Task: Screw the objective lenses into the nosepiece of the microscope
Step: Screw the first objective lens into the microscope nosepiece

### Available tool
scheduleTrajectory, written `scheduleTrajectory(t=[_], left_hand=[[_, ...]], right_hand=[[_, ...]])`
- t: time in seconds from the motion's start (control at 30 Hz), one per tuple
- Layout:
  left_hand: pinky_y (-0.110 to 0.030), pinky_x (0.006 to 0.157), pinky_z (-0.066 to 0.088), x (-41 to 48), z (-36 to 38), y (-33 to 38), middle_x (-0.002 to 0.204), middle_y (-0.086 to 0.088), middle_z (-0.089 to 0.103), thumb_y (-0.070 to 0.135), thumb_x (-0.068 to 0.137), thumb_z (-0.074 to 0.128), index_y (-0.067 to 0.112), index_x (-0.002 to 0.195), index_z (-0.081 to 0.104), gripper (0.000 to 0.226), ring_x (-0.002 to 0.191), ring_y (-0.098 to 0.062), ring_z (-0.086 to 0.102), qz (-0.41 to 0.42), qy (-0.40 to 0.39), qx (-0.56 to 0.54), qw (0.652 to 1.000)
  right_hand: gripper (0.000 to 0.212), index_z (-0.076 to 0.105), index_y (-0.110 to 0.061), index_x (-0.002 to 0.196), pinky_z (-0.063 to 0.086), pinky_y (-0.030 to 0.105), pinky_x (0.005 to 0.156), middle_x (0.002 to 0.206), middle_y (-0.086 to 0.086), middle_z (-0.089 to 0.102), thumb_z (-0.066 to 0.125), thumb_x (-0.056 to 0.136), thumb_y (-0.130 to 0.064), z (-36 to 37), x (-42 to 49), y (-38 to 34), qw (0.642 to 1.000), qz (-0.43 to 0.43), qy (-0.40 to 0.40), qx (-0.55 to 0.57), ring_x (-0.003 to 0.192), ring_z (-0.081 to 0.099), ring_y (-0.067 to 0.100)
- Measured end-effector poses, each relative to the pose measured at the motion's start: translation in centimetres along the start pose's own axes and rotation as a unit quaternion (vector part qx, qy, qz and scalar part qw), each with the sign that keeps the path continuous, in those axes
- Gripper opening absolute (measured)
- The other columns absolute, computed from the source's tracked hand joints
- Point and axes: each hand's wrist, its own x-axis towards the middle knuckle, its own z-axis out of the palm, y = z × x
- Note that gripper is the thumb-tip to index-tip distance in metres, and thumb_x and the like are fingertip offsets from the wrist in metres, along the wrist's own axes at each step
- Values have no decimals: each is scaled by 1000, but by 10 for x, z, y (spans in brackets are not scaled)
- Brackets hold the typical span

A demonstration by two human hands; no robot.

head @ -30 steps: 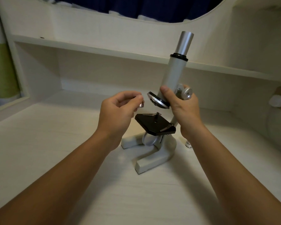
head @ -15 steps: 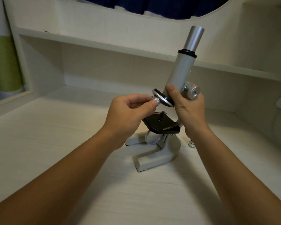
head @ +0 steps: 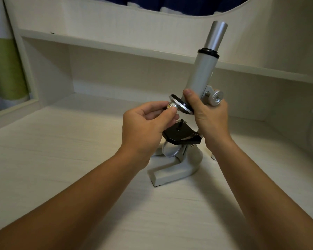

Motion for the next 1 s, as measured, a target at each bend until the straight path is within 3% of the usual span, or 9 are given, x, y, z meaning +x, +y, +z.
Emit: scheduleTrajectory(t=[0.17,0.27,0.4,0.53,0.63,0.8,1.0], left_hand=[[-24,68,60,-1,1,1,84,-4,80,4,76,82,12,98,74,24,77,-20,78,21,9,41,999],[-22,60,59,-3,2,3,84,-1,80,5,75,83,18,94,74,24,69,-19,77,43,17,72,996],[-22,60,59,-5,5,3,83,-4,80,3,75,82,18,91,74,24,66,-20,77,54,22,76,995],[-21,60,58,-3,4,6,79,-2,80,10,87,74,16,90,76,7,68,-22,77,10,24,22,999],[-21,61,58,-1,2,8,80,-3,80,11,89,70,12,94,75,7,70,-22,77,-48,10,-19,999],[-18,52,56,1,1,12,81,-16,79,26,95,63,2,96,70,25,60,-18,75,-150,-64,-14,986],[-18,53,55,0,0,9,75,-9,79,19,89,71,10,93,74,11,57,-13,72,-85,-37,25,995]], right_hand=[[82,73,-6,110,57,24,80,99,4,79,78,57,-68,0,-1,1,1000,1,1,10,84,74,9],[81,72,-5,109,59,30,83,99,6,79,79,59,-68,0,0,1,1000,-1,-2,10,85,73,12],[82,70,-3,110,60,41,88,103,12,78,79,61,-68,-1,0,2,1000,-5,-7,5,88,73,17],[81,71,-5,111,61,42,90,103,12,79,80,60,-68,-1,1,3,1000,-1,-6,2,92,76,22],[82,71,-6,111,62,39,87,104,11,79,80,60,-69,-1,1,5,1000,-4,-4,-1,94,77,24],[80,71,-3,110,62,49,93,104,15,79,82,60,-66,-1,2,6,1000,-1,1,6,98,77,31],[83,71,-2,111,61,51,95,106,16,79,81,60,-66,0,1,4,1000,-1,-3,9,100,77,33]])
